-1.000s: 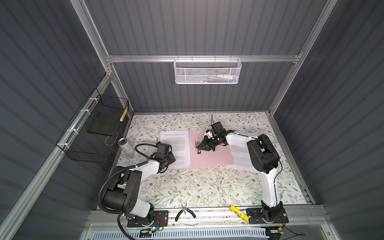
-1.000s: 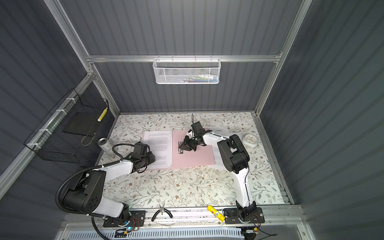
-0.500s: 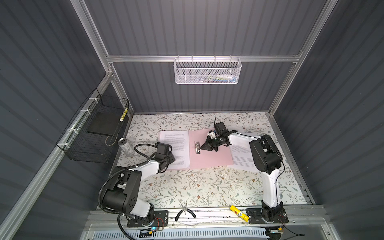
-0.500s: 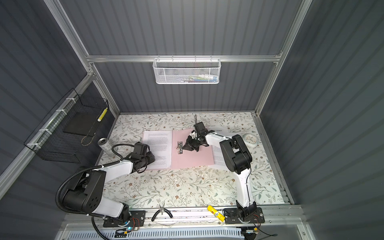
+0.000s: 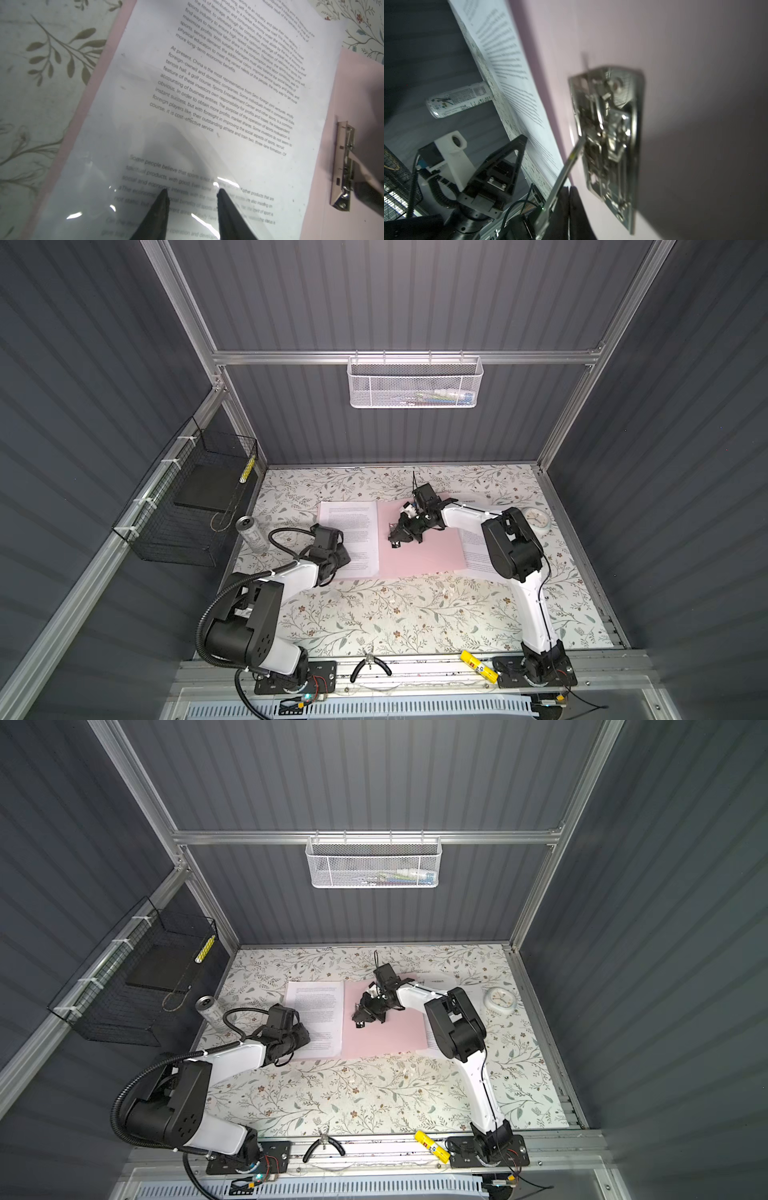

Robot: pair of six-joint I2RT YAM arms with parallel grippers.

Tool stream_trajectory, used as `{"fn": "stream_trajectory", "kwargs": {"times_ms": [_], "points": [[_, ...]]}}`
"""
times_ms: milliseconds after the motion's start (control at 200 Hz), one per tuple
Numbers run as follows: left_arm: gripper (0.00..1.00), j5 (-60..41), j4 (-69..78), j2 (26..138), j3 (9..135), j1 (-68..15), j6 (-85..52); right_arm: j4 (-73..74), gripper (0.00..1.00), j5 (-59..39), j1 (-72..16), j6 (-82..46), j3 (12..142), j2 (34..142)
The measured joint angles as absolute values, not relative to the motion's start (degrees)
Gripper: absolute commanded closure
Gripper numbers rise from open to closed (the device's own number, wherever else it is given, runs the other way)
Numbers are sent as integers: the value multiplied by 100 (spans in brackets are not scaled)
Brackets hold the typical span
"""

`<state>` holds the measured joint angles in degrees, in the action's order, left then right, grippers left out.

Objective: Put the files into the folder
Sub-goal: 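Release the clip lever and swing the right gripper toward the Chinese-text papers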

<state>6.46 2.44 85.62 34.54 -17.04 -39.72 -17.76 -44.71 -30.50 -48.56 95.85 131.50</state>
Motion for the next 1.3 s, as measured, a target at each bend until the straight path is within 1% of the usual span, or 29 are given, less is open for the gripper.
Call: {"fn": "stream_trajectory", "kwargs": {"times_ms": [165,330,430,495,585,610,655,781,831,876,981,1111,1191,1296], "points": [[58,646,242,8562,3454,-1704,-3972,-1966,91,-4451,-2921,-4847,10877,13653],[58,646,242,8562,3454,-1704,-3972,-2502,90,-4355,-2799,-4718,12189,14243],[58,646,242,8562,3457,-1704,-3972,-2659,89,-4329,-2738,-4606,12398,14263],[58,646,242,8562,3457,-1704,-3972,-2681,86,-4331,-2705,-4534,12383,14182],[59,646,233,8562,3461,-1704,-3972,-2596,73,-4348,-2668,-4366,12121,13915],[59,646,220,8562,3468,-1704,-3972,-2565,67,-4353,-2659,-4318,12003,13804],[59,648,152,8562,3500,-1702,-3970,-2464,52,-4353,-2644,-4257,11740,13563],[58,685,-469,8414,3653,-1675,-3905,-2165,33,-4195,-2622,-3942,11024,12770],[57,762,-882,8193,3719,-1673,-3809,-2097,23,-4073,-2615,-3839,10820,12470],[56,832,-1247,7953,3833,-1667,-3721,-2045,17,-3977,-2604,-3640,10654,12208],[53,1028,-1844,7382,4379,-1667,-3450,-1876,8,-3813,-2541,-3389,10276,11673],[52,1219,-2126,7083,5356,-1667,-3070,-1476,1,-3518,-2357,-3138,9500,11002],[51,1223,-2088,7072,5732,-1667,-2871,-1417,1,-3245,-2250,-2902,9091,10661],[51,1098,-1927,7078,5822,-1667,-2687,-1396,1,-2915,-2084,-2781,8680,10278]]}}
